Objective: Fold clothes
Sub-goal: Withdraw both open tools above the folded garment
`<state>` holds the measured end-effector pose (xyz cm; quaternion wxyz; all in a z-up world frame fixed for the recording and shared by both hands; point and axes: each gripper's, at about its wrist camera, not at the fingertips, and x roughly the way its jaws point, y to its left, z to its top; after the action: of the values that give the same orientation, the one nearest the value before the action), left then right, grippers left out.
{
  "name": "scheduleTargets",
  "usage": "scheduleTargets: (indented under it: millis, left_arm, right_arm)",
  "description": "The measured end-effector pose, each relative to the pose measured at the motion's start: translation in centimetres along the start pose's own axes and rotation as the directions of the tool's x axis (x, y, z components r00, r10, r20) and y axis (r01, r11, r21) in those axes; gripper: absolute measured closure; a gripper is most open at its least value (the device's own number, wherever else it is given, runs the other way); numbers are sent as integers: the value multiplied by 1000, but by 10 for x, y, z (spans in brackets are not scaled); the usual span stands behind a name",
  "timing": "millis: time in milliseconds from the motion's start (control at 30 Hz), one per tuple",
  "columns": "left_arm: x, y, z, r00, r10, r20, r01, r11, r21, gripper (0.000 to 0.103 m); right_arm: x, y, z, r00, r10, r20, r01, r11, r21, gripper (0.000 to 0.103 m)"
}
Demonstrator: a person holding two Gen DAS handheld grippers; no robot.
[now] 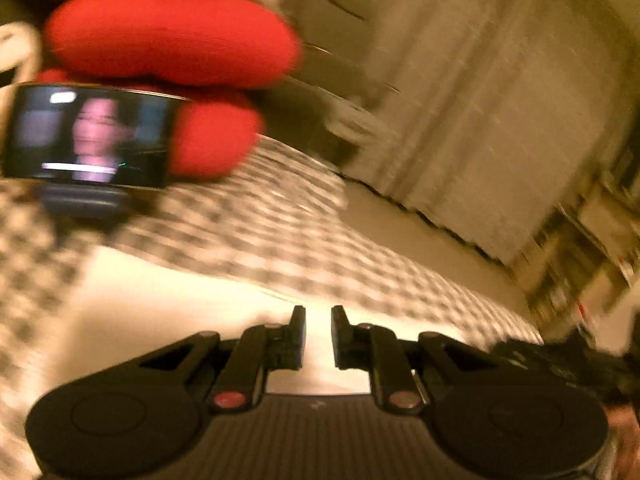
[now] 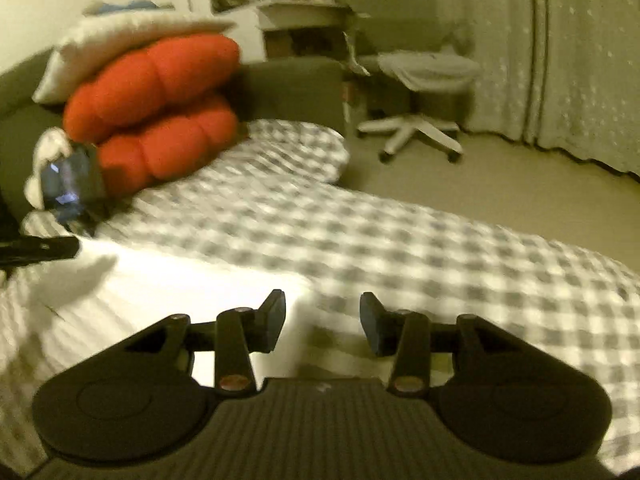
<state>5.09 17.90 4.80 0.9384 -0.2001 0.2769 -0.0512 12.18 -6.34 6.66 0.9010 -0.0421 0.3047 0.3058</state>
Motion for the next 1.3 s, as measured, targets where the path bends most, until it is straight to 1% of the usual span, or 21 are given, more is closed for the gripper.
scheduleTargets:
  millis: [67,167,233,300,367,433,500,533,567,600,667,733,800,867,900,967,1000,1100,1200,1233,1300]
  left_arm:
    - [9,-28,-10,999,-34,-27,35,998,53,88]
    - [27,-64,-30,995,-72,-63,79,989,121,86]
    - [40,-79,-41,992,-82,-96,96,984,152,85]
    - [53,-84,-49,988,-84,-130,104,981,161,85]
    - [62,-83,-57,985,-84,-149,106,984,144,86]
    - [61,-84,-57,983,-83,-164,109,982,154,86]
    - [59,-84,-58,981,-87,-171,115,981,159,86]
    - [58,-84,-58,981,-90,-174,118,980,160,86]
    - [57,-85,-59,980,-90,-175,119,979,165,86]
    - [57,-86,-60,981,-88,-174,119,978,172,86]
    - [56,-87,-59,980,-88,-177,120,977,174,86]
    - [55,-81,-52,979,-96,-180,124,980,154,86]
    - [49,-73,-43,988,-73,-133,91,986,136,86]
    - [46,-55,-33,996,-26,-88,34,995,94,85]
    - [44,-45,-27,998,1,-69,3,998,69,85]
    - [45,-27,-22,997,32,-68,-31,999,9,85]
    - [45,-21,-22,997,38,-72,-39,999,-13,85]
    - [43,-13,-21,996,44,-78,-48,998,-48,86]
    - [42,-8,-19,995,75,-62,-78,996,-53,86]
    - [41,-6,-18,995,78,-61,-82,995,-62,86]
    - [36,0,-17,995,72,-64,-78,993,-89,86]
  right_arm:
    - [6,-8,-2,1000,3,-11,-3,1000,2,68]
    - [14,-19,-6,1000,8,-28,-8,1000,4,71]
    - [20,-27,-9,999,12,-39,-11,1000,6,71]
    - [29,-26,-7,997,49,-54,-50,999,-12,71]
    - [39,-25,-5,994,83,-64,-85,996,-31,71]
    - [46,-26,-3,993,95,-64,-98,994,-43,71]
    - [51,-34,0,995,95,-41,-95,995,0,75]
    - [54,-36,1,996,76,-35,-76,997,13,79]
    - [57,-37,1,998,49,-32,-49,999,18,92]
    - [58,-36,1,999,31,-30,-30,999,11,99]
    - [58,-33,0,1000,1,-25,-2,1000,-17,100]
    - [56,-31,0,999,-27,-22,26,999,-34,100]
    - [50,-32,0,999,-49,-18,48,998,-31,95]
    - [40,-31,2,999,-46,3,46,998,-37,95]
    - [35,-30,3,999,-42,15,43,998,-41,91]
    - [25,-25,5,1000,-10,25,11,999,-47,86]
    - [21,-19,5,1000,13,21,-12,998,-59,86]
    - [15,3,-1,998,55,-40,-59,990,-124,86]
    - [18,21,-18,986,53,-158,-84,977,-196,87]
    - [15,26,-24,986,41,-159,-77,971,-226,86]
    - [5,32,-29,985,39,-169,-80,967,-243,85]
